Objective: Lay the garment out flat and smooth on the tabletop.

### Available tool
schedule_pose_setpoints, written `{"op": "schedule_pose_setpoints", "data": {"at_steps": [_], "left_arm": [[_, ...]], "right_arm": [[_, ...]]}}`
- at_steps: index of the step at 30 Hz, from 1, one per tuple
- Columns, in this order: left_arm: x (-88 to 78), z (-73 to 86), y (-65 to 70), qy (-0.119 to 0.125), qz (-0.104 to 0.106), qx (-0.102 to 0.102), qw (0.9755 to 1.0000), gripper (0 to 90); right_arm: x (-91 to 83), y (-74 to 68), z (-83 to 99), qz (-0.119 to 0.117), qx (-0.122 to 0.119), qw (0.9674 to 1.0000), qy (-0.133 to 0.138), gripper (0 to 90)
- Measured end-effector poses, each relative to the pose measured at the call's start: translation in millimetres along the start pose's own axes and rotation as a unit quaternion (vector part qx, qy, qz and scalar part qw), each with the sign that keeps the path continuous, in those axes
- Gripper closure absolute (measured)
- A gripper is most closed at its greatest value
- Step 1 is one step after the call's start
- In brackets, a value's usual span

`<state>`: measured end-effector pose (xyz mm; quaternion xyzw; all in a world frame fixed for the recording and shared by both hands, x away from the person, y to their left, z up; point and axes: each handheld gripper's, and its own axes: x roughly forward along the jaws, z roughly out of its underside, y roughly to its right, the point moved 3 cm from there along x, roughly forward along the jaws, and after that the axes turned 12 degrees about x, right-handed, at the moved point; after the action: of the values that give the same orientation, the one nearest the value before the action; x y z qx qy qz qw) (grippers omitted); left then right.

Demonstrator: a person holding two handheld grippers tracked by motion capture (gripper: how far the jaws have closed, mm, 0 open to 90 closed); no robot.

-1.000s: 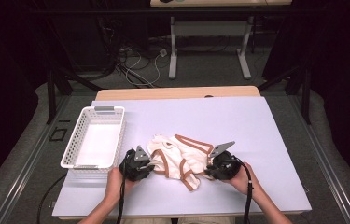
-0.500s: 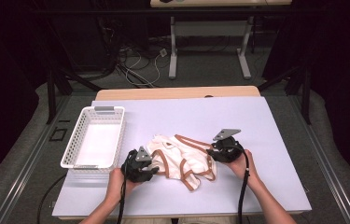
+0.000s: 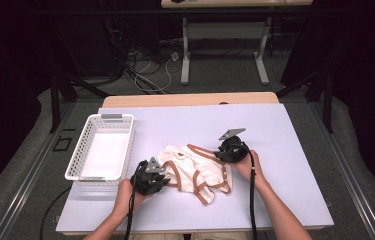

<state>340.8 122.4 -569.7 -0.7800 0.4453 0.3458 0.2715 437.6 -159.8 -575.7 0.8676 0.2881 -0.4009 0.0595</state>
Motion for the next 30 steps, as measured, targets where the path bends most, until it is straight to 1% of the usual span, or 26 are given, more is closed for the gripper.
{"op": "schedule_pose_setpoints", "data": {"at_steps": [1,2,4,5,6,7,8,9,10,12,13,14,15,16,17,18,19,20,21,22,24,26,27,28,30], "left_arm": [[-0.4,0.2,-0.6,0.000,0.002,0.003,1.0000,80.6],[-0.4,0.2,-0.7,0.002,0.002,0.001,1.0000,81.8],[-1.2,0.4,-0.7,0.001,0.004,0.001,1.0000,83.4],[-1.6,0.2,-0.3,0.001,0.003,-0.001,1.0000,84.2],[-2.2,0.3,-0.6,-0.002,0.002,0.002,1.0000,84.6],[-2.3,0.2,0.2,-0.001,0.002,0.000,1.0000,84.8],[-2.7,0.2,0.4,0.000,0.003,-0.001,1.0000,85.0],[-3.5,0.4,-0.1,-0.002,0.003,0.002,1.0000,85.1],[-4.1,0.6,-0.4,-0.004,0.006,0.003,1.0000,85.2],[-4.4,1.1,-1.0,-0.001,0.004,0.000,1.0000,85.3],[-5.1,1.3,-1.3,-0.003,0.007,-0.001,1.0000,85.3],[-5.8,1.5,-2.2,-0.005,0.006,0.002,1.0000,85.3],[-6.1,1.7,-2.6,-0.006,0.008,0.001,1.0000,85.3],[-6.2,1.7,-2.4,-0.003,0.007,-0.004,1.0000,85.3],[-6.5,1.9,-2.6,-0.003,0.009,-0.005,0.9999,85.3],[-6.8,2.0,-3.0,-0.004,0.009,-0.005,0.9999,85.3],[-6.9,2.1,-3.0,-0.004,0.010,-0.008,0.9999,85.3],[-6.9,2.3,-3.7,-0.003,0.008,-0.007,0.9999,85.3],[-7.1,2.5,-4.2,-0.004,0.008,-0.006,0.9999,85.2],[-7.6,2.5,-4.5,-0.006,0.008,-0.006,0.9999,85.3],[-7.8,2.8,-5.1,-0.004,0.009,-0.011,0.9999,85.3],[-8.4,3.4,-5.9,-0.004,0.008,-0.013,0.9999,85.2],[-8.8,3.6,-6.4,-0.004,0.008,-0.014,0.9999,85.2],[-9.4,3.9,-7.4,-0.006,0.007,-0.011,0.9999,85.2],[-9.5,4.0,-7.8,-0.004,0.007,-0.014,0.9999,85.2]], "right_arm": [[0.7,0.7,0.5,-0.006,0.001,1.0000,-0.002,73.7],[0.6,1.6,0.5,-0.009,0.000,1.0000,-0.001,76.7],[0.0,0.9,1.6,-0.018,0.008,0.9998,-0.002,85.0],[0.1,1.4,2.1,-0.016,0.009,0.9998,0.003,87.5],[-1.4,1.9,2.1,-0.013,0.009,0.9999,0.000,88.9],[-3.3,2.0,2.1,-0.009,0.010,0.9999,-0.006,89.6],[-3.9,1.8,2.3,-0.003,0.010,0.9999,-0.001,89.7],[-5.5,3.3,2.6,0.003,0.005,1.0000,-0.003,89.8],[-7.6,3.8,3.6,0.011,0.013,0.9998,-0.005,89.8],[-11.2,6.8,5.6,0.017,0.017,0.9997,-0.001,89.8],[-14.3,7.8,6.9,0.024,0.019,0.9995,-0.004,89.8],[-16.0,8.1,8.4,0.025,0.022,0.9995,0.001,89.8],[-19.9,8.8,10.1,0.034,0.018,0.9992,-0.008,89.8],[-23.7,9.3,11.7,0.036,0.014,0.9991,-0.016,89.8],[-26.4,9.4,14.3,0.043,0.019,0.9989,-0.006,89.8],[-30.0,10.1,15.5,0.048,0.017,0.9986,-0.014,89.8],[-32.7,11.3,17.0,0.053,0.016,0.9984,-0.011,89.8],[-36.5,11.6,19.0,0.059,0.023,0.9978,-0.016,89.8],[-38.3,13.2,19.9,0.058,0.021,0.9980,-0.010,89.8],[-41.1,13.9,21.1,0.061,0.021,0.9978,-0.015,89.8],[-45.1,13.5,23.5,0.069,0.026,0.9972,-0.015,89.8],[-49.1,13.7,26.5,0.072,0.022,0.9969,-0.020,89.8],[-50.5,14.2,28.4,0.077,0.018,0.9967,-0.017,89.8],[-52.4,13.5,30.3,0.079,0.020,0.9965,-0.018,89.8],[-55.9,14.2,34.3,0.083,0.019,0.9962,-0.016,89.8]]}}
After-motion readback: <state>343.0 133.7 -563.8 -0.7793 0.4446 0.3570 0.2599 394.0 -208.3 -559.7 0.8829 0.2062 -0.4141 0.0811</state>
